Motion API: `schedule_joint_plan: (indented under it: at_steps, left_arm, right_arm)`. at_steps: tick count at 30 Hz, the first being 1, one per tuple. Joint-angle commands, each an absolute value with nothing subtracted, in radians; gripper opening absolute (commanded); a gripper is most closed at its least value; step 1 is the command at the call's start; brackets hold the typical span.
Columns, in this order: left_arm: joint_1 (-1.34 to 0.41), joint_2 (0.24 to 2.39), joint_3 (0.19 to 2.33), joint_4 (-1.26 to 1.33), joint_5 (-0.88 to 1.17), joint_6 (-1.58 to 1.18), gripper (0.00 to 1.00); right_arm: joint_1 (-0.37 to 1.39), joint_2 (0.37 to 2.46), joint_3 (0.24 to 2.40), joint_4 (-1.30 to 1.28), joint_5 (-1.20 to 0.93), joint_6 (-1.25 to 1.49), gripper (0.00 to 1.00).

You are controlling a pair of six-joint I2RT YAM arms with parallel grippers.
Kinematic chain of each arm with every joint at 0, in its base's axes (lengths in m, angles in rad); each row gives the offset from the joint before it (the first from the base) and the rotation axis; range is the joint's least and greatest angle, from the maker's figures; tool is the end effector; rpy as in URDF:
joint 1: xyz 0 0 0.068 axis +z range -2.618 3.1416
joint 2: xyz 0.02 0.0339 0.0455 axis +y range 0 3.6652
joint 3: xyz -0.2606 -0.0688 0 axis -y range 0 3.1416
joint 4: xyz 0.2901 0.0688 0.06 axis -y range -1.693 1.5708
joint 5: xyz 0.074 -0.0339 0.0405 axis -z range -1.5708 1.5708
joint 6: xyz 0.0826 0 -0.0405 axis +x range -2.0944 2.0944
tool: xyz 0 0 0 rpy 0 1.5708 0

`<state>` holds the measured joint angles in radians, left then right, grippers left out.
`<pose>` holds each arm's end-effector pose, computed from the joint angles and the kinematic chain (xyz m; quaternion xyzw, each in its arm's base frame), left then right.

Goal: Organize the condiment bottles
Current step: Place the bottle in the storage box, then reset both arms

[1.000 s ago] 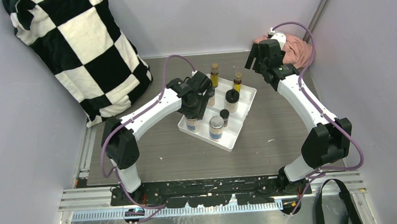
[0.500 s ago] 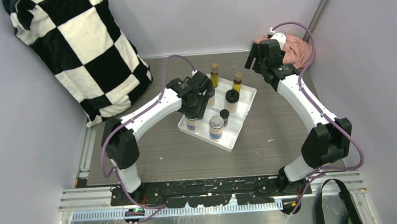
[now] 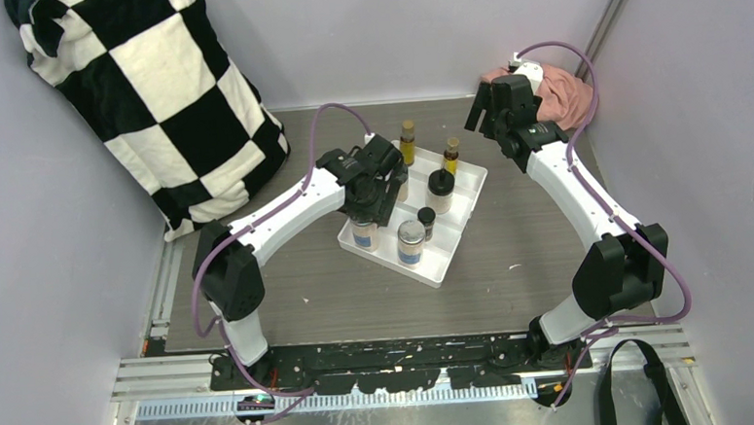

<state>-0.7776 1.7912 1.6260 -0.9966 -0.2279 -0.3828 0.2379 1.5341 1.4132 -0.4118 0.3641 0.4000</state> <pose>0.3227 -0.2915 0.2375 0.1681 0.9584 -0.0175 0.2298 0.4305 0.0741 0.3217 0.1587 0.8439 0.0037 0.5125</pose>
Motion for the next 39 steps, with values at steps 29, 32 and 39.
schedule_joint_plan:
  at_steps: [29,32,39]
  left_arm:
    - [-0.775,1.281,1.662,-0.831,-0.586,-0.380,1.00]
    - [-0.775,1.145,1.519,-0.659,-0.668,-0.361,1.00]
    - [-0.775,1.023,1.276,-0.425,-0.815,-0.298,1.00]
  right_arm:
    - [0.234,1.504,1.486,-0.421,0.377,0.347,0.89]
    - [0.235,1.460,1.462,-0.439,0.398,0.360,0.90]
    - [0.242,1.327,1.351,-0.452,0.439,0.369,0.94]
